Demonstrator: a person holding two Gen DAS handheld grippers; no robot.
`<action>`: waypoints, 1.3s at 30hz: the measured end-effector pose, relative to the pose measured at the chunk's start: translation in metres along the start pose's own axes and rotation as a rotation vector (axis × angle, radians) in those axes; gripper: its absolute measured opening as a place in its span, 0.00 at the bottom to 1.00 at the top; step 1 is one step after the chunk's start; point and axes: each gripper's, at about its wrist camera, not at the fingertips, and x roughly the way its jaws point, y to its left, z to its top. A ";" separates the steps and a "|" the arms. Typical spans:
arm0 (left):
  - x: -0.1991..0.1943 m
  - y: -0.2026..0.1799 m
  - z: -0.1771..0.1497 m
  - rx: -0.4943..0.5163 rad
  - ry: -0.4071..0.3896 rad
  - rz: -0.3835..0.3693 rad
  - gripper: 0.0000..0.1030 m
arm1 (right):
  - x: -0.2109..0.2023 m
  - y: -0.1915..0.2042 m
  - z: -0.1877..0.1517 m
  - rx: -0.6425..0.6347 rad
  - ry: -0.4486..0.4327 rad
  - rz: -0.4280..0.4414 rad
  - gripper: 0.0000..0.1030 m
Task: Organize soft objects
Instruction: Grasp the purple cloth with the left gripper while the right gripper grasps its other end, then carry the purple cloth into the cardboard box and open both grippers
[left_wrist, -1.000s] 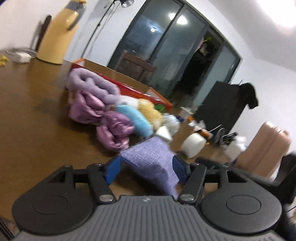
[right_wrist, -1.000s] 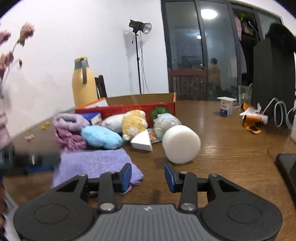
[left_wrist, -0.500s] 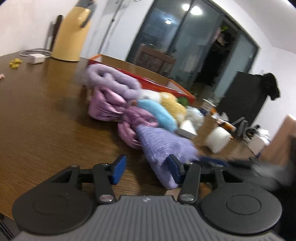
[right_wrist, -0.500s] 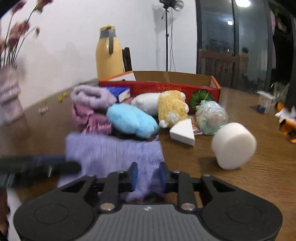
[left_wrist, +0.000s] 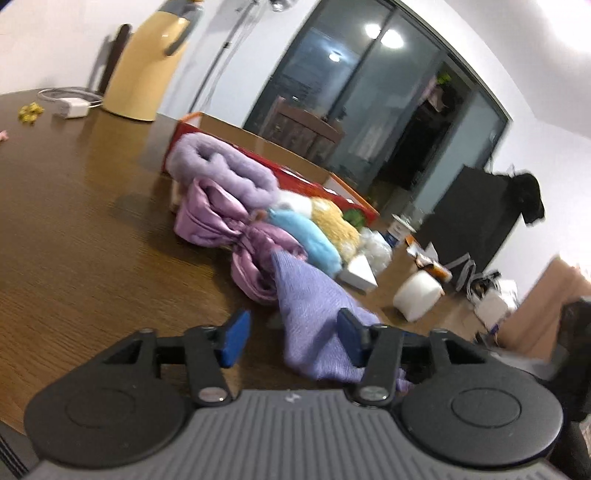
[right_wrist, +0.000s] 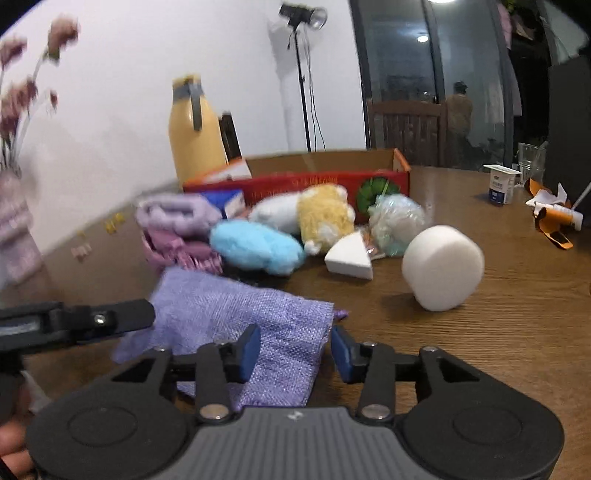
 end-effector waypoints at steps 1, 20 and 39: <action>0.001 -0.004 -0.002 0.035 0.006 0.009 0.29 | 0.002 0.005 -0.002 -0.026 0.001 -0.012 0.42; -0.004 -0.024 0.041 0.238 -0.091 -0.091 0.08 | -0.017 0.019 0.033 -0.113 -0.134 0.058 0.08; 0.303 0.109 0.302 0.111 0.280 0.162 0.10 | 0.359 -0.011 0.320 -0.009 0.292 0.113 0.09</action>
